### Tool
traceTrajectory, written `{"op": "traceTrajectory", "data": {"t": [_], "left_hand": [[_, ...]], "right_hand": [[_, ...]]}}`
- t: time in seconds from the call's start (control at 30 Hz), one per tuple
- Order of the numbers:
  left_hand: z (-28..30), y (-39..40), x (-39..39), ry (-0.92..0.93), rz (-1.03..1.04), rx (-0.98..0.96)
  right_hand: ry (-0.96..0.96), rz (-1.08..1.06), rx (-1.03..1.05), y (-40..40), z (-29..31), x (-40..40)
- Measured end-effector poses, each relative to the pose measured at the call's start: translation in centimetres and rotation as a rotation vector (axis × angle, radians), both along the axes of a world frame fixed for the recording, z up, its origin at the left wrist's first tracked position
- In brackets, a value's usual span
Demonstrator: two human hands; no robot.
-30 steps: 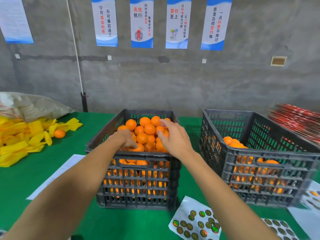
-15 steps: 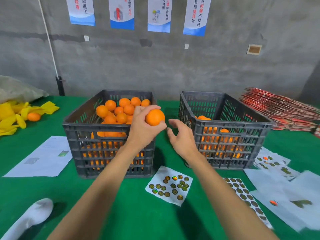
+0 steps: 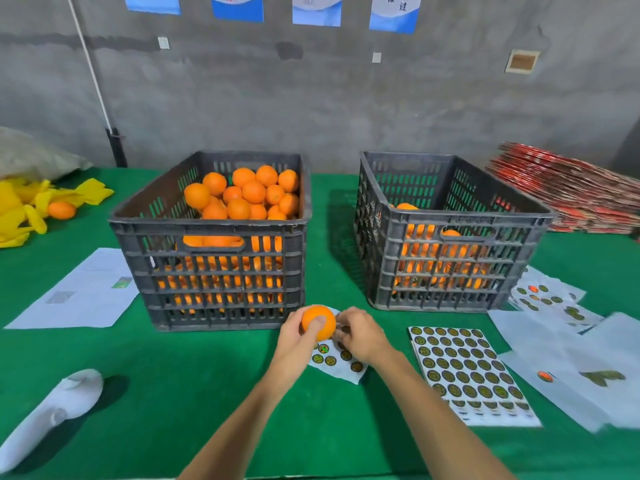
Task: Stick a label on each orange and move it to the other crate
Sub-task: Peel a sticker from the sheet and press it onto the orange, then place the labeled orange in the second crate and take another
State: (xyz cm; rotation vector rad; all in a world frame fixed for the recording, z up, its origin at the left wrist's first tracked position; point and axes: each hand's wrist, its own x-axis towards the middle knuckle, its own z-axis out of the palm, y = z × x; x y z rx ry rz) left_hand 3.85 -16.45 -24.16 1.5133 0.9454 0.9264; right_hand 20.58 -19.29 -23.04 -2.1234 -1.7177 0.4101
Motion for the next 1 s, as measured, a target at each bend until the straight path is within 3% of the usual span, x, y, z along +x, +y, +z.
{"op": "traceTrajectory", "data": {"t": [0.2, 0.47, 0.63, 0.87, 1.0], "left_hand": [[-1.7, 0.5, 0.4, -0.121, 0.083, -0.205], [-2.2, 0.9, 0.3, -0.274, 0.105, -0.340], [-2.3, 2.2, 1.8, -0.461, 0.087, -0.493], [-2.7, 2.2, 2.3, -0.544, 0.129, -0.597], [-2.7, 1.9, 2.3, -0.444, 0.106, -0.552]], "right_hand": [[-0.021, 0.029, -0.035, 0.8, -1.2, 0.7], [0.171, -0.052, 0.020, 1.5, -1.0, 0.8], [0.194, -0.086, 0.058, 1.4, -1.2, 0.6], [0.191, -0.141, 0.119, 1.1, -2.1, 0.1], [0.194, -0.190, 0.134, 1.2, -2.4, -0.3]]}}
